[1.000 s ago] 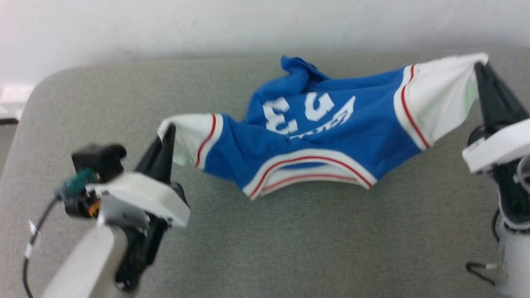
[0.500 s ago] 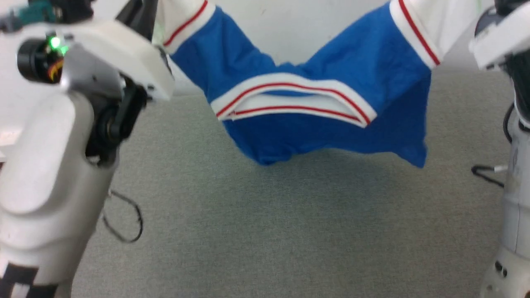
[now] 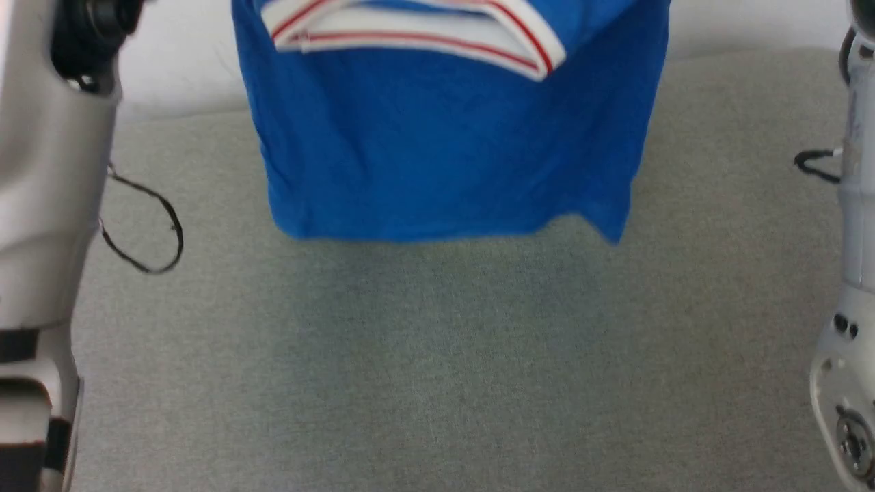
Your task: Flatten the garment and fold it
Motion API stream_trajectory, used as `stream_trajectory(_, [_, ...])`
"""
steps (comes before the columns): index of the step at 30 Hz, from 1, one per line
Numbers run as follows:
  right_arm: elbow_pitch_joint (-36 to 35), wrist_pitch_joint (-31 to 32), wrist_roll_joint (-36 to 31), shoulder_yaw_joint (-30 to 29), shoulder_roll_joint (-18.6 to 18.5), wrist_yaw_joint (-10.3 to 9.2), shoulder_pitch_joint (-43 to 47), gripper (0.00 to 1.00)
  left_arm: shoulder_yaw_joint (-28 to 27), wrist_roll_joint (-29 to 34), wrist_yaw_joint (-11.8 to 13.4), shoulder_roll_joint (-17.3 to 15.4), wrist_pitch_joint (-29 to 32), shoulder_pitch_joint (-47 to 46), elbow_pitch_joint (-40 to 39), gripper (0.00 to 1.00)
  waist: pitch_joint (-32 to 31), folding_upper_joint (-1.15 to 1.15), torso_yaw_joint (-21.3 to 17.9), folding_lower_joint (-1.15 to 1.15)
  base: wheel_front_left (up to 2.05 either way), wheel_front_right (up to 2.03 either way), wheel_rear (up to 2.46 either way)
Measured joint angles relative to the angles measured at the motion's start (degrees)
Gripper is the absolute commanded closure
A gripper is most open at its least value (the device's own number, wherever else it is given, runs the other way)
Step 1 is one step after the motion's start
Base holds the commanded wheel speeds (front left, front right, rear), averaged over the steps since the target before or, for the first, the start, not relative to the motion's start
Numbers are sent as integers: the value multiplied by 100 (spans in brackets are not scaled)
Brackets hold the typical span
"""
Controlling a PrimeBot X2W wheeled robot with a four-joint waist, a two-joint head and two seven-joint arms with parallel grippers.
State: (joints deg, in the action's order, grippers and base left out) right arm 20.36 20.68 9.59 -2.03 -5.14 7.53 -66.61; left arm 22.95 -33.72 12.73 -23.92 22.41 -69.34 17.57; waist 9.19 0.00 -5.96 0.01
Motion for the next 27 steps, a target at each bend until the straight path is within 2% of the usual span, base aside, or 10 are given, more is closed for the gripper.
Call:
stream_trajectory(9, [747,-435,-369,47,-4,0,-1210,100,94,411,-53,82,-506,-1165,455,100,883,0,-120,1,0,0,0])
stream_trajectory(15, [1048,-1083,-890,-5,-130,0,-2049,100,-66,545,-11,259,-1305,-1850,560,100,1604,0,-117,1,0,0,0])
stream_trajectory(22, [1549,-1606,-1178,-215,-417,0,-2570,100,-181,412,-420,422,-2111,-2125,862,100,2428,0,-15,1,0,0,0])
stream_trajectory(27, [1947,-1839,-1195,-269,-553,0,-2582,100,-221,178,-725,447,-2323,-2106,1112,100,2907,0,105,1,0,0,0])
